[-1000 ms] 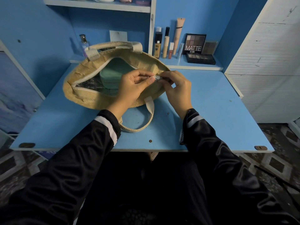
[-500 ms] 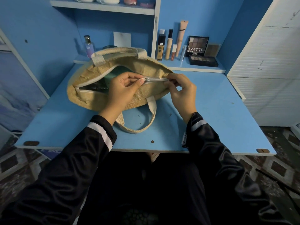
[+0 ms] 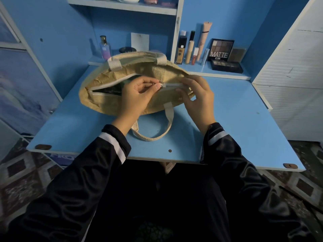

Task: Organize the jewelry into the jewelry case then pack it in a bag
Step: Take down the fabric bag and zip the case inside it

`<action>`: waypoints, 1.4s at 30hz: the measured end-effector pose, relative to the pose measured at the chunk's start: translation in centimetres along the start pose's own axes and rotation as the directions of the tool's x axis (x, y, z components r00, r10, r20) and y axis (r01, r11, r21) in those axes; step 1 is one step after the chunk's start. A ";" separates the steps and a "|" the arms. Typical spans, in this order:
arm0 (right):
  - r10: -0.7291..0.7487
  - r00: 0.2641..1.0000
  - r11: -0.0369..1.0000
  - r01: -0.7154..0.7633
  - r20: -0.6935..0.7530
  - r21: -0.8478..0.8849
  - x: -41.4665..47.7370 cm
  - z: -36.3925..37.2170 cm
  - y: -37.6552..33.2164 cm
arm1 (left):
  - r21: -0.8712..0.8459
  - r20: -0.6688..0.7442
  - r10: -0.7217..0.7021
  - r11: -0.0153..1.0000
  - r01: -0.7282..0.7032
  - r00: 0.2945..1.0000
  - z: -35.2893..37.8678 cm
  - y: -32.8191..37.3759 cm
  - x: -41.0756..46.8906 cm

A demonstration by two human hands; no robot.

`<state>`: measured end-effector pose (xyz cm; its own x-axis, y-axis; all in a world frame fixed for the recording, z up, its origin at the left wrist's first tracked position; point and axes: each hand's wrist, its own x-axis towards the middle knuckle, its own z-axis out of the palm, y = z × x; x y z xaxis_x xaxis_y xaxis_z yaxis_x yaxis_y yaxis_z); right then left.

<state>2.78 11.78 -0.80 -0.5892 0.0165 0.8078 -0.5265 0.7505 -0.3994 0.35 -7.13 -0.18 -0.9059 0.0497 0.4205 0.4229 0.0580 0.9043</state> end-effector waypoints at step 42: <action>-0.276 0.961 0.959 0.275 -0.014 -0.071 3.4 3.7 -1.9 | 0.208 -0.480 0.170 0.975 -0.076 0.860 -12.2 0.3 -1.1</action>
<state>-0.44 7.93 1.08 -0.4122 -0.1823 0.8927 -0.6230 0.7713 -0.1301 1.19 -19.33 0.50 -0.7177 -0.4264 0.5506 0.4859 0.2599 0.8345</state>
